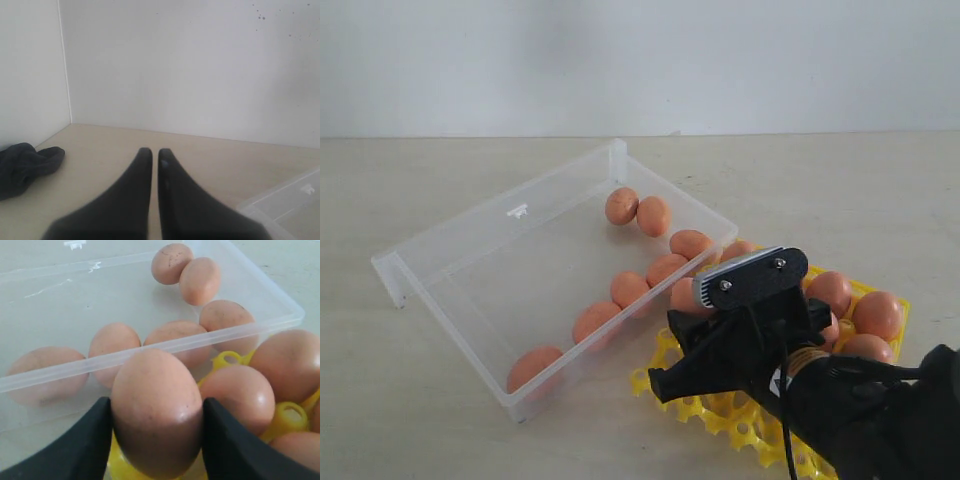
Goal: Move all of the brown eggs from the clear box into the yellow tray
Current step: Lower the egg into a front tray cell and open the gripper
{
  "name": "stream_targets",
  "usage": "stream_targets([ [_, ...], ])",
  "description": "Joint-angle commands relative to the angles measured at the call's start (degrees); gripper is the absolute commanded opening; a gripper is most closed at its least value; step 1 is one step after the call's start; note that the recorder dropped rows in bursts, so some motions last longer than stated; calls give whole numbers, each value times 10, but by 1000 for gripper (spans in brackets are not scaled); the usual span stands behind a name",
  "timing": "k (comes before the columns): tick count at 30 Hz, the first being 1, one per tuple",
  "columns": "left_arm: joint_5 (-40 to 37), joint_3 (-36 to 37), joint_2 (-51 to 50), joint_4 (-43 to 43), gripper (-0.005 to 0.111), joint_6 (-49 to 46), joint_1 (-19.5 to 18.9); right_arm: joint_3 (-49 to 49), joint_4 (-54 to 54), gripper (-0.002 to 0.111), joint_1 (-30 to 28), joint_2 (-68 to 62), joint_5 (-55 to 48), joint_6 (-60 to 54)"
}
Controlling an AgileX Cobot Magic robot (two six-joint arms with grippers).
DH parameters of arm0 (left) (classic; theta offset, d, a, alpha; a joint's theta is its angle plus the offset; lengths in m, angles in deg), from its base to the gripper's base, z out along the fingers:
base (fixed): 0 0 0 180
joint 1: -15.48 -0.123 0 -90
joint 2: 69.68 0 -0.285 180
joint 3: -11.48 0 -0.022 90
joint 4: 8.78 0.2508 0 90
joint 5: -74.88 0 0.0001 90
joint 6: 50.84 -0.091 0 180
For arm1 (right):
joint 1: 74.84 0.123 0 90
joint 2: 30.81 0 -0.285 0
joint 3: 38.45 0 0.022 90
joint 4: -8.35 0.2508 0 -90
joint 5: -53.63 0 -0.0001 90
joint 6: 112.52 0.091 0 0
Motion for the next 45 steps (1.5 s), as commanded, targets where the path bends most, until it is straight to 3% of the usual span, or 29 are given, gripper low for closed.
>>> stream_targets([
  [1, 4, -2, 2, 0, 4, -1, 0, 36, 11, 47, -1, -2, -40, -49],
  [13, 5, -2, 2, 0, 4, -1, 0, 48, 16, 47, -1, -2, -101, -59],
  [33, 4, -2, 2, 0, 4, -1, 0, 48, 19, 47, -1, 27, -72, -55],
  [38, 4, -2, 2, 0, 4, -1, 0, 48, 33, 47, -1, 104, 11, -58],
  [45, 4, -2, 2, 0, 4, -1, 0, 48, 146, 47, -1, 179, 142, -58],
])
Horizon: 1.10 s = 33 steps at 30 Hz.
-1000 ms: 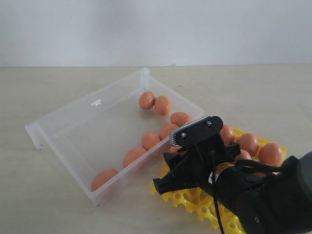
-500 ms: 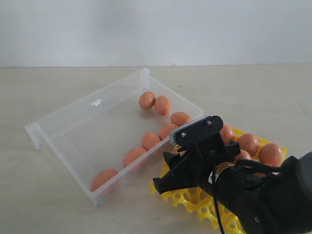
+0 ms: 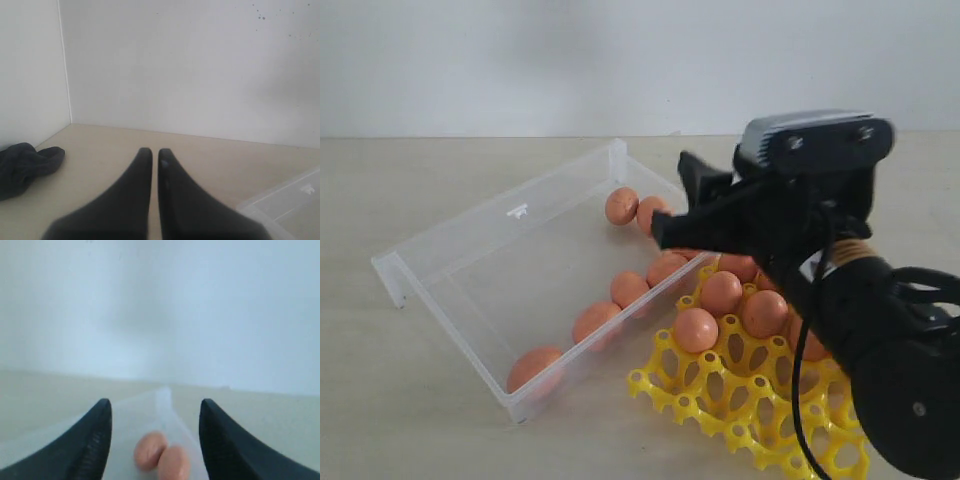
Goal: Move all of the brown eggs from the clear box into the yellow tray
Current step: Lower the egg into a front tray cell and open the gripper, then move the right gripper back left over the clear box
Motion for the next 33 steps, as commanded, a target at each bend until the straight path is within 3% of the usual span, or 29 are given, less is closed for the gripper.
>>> stream_targets([
  [1, 4, -2, 2, 0, 4, -1, 0, 2, 63, 44, -1, 30, 69, -6],
  [3, 4, -2, 2, 0, 4, -1, 0, 2, 63, 33, -1, 30, 69, -14],
  [6, 4, -2, 2, 0, 4, -1, 0, 15, 65, 3, -5, 27, 48, -39],
  [7, 5, -2, 2, 0, 4, -1, 0, 29, 61, 0, -12, 27, 30, -42],
  [10, 5, -2, 2, 0, 4, -1, 0, 102, 20, 0, -55, 25, -88, -47],
  [15, 5, -2, 2, 0, 4, -1, 0, 341, -152, 0, -144, -20, -588, -15],
  [17, 5, -2, 2, 0, 4, -1, 0, 428, -176, 0, -146, -51, -774, -24],
  [20, 5, -2, 2, 0, 4, -1, 0, 488, -173, 0, -128, -82, -926, -97],
  [26, 5, -2, 2, 0, 4, -1, 0, 499, -174, 0, -79, -132, -1089, -156],
  [33, 4, -2, 2, 0, 4, -1, 0, 540, -180, 0, -74, -221, -1083, -152],
])
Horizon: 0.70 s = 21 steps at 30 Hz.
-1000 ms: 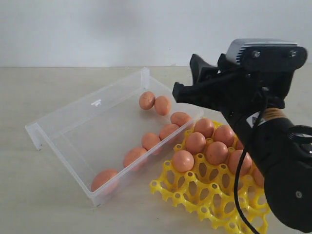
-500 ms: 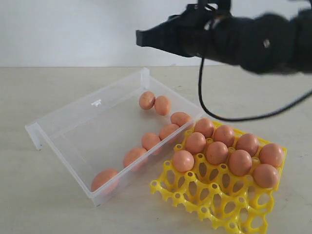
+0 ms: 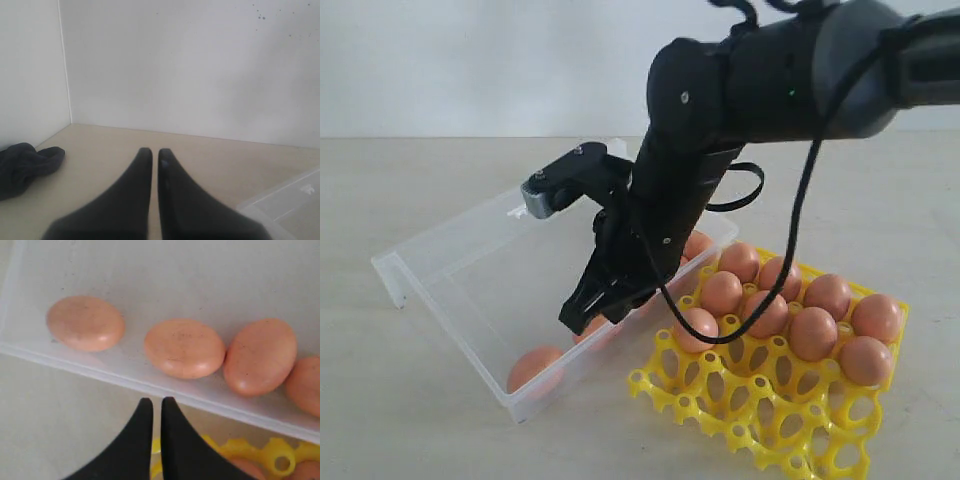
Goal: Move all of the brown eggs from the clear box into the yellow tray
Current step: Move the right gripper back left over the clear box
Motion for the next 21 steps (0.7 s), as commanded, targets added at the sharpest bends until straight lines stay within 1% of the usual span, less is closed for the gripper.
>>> stream_targets([
  [1, 4, -2, 2, 0, 4, -1, 0, 47, -8, 0, -1, -45, 30, -5],
  [4, 4, -2, 2, 0, 4, -1, 0, 64, 25, 0, -1, -49, 128, -4],
  [8, 4, -2, 2, 0, 4, -1, 0, 75, 75, 0, -1, -49, 222, -4],
  [9, 4, -2, 2, 0, 4, -1, 0, 75, 89, 2, -1, -49, 240, -4],
  [11, 4, -2, 2, 0, 4, -1, 0, 75, 104, 11, -1, -49, 256, -4],
  [12, 4, -2, 2, 0, 4, -1, 0, 75, 107, 20, -1, -49, 263, -4],
  [15, 4, -2, 2, 0, 4, -1, 0, 75, 107, 49, -1, -58, 304, -4],
  [16, 4, -2, 2, 0, 4, -1, 0, 75, 107, 55, -1, -64, 327, -4],
  [17, 4, -2, 2, 0, 4, -1, 0, 75, 112, 57, -1, -68, 344, 4],
  [19, 5, -2, 2, 0, 4, -1, 0, 75, 131, 57, -1, -78, 373, 19],
  [21, 5, -2, 2, 0, 4, -1, 0, 75, 148, 57, -1, -84, 378, 41],
])
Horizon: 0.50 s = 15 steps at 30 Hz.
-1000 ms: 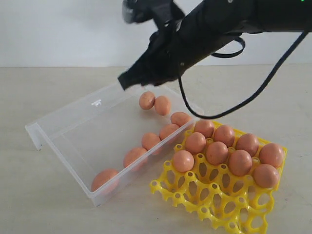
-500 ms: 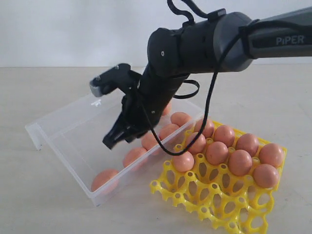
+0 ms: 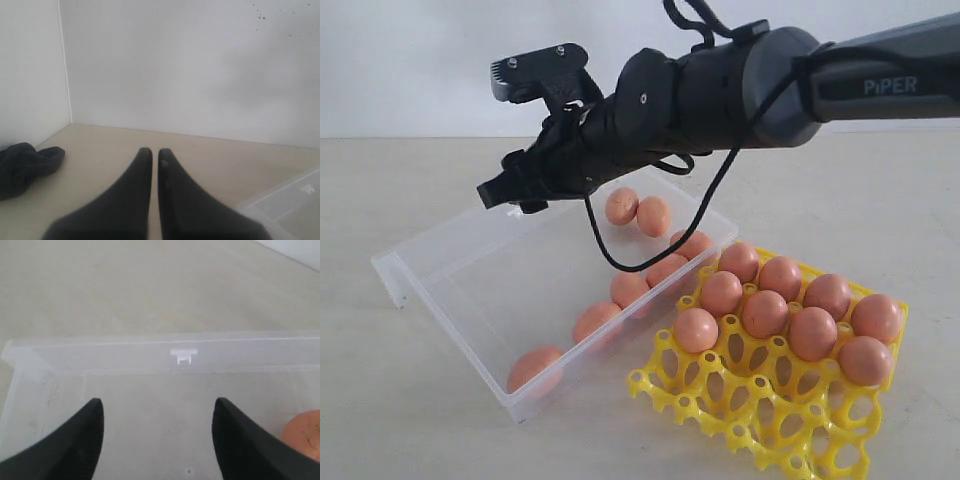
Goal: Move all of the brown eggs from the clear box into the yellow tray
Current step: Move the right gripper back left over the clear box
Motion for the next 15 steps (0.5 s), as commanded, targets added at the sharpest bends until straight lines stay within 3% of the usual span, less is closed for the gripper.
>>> stream_targets([
  [1, 5, -2, 2, 0, 4, -1, 0, 3, 38, 57, -1, -15, 31, 45],
  [6, 5, -2, 2, 0, 4, -1, 0, 3, 47, 57, -1, -31, 37, 74],
  [12, 5, -2, 2, 0, 4, -1, 0, 3, 47, 56, -8, -77, 116, 284],
  [15, 5, -2, 2, 0, 4, -1, 0, 2, 41, 44, -17, -84, 123, 279],
])
